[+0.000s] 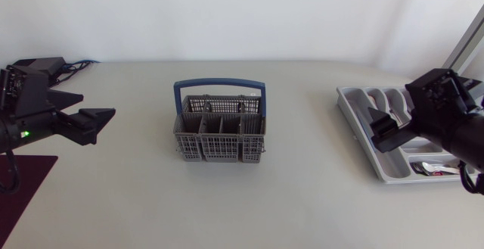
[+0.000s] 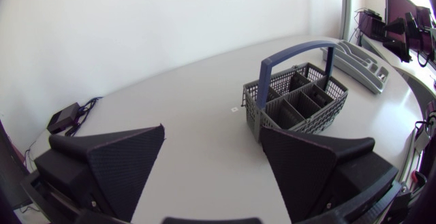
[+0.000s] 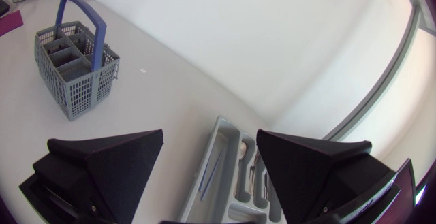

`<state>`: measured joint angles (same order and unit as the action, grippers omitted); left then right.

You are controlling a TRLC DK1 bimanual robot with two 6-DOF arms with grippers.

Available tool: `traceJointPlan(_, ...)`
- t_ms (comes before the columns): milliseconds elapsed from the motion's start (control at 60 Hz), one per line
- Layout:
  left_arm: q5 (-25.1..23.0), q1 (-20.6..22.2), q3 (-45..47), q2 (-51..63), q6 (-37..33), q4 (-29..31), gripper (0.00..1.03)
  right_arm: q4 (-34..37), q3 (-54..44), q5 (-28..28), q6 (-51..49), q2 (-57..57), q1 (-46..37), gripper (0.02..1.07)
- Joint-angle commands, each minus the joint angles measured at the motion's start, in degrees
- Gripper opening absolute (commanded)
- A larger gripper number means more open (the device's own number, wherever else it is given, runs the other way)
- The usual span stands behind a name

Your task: Sort the cutlery from the basket into the organizer compartments.

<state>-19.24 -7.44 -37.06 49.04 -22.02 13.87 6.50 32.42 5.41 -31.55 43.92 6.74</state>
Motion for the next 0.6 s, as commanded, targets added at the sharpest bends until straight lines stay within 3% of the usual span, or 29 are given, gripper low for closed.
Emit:
traceJointPlan(0, -0.53, -0.73, 1.64, -0.87, 1.81, 0.55, 0.99, 1.67, -1.84, 0.3, 2.72, -3.23, -2.0, 1.02)
traceJointPlan(350, -3.08, -1.7, 2.25, -5.27, 6.38, 3.09, 0.99, 2.37, -6.94, -0.31, 5.45, -14.04, -5.78, 1.02)
traceJointPlan(583, -3.17, -1.79, 7.09, -16.08, 8.84, -1.39, 0.99, 0.43, -13.06, -1.47, 11.37, -21.98, -6.0, 1.02)
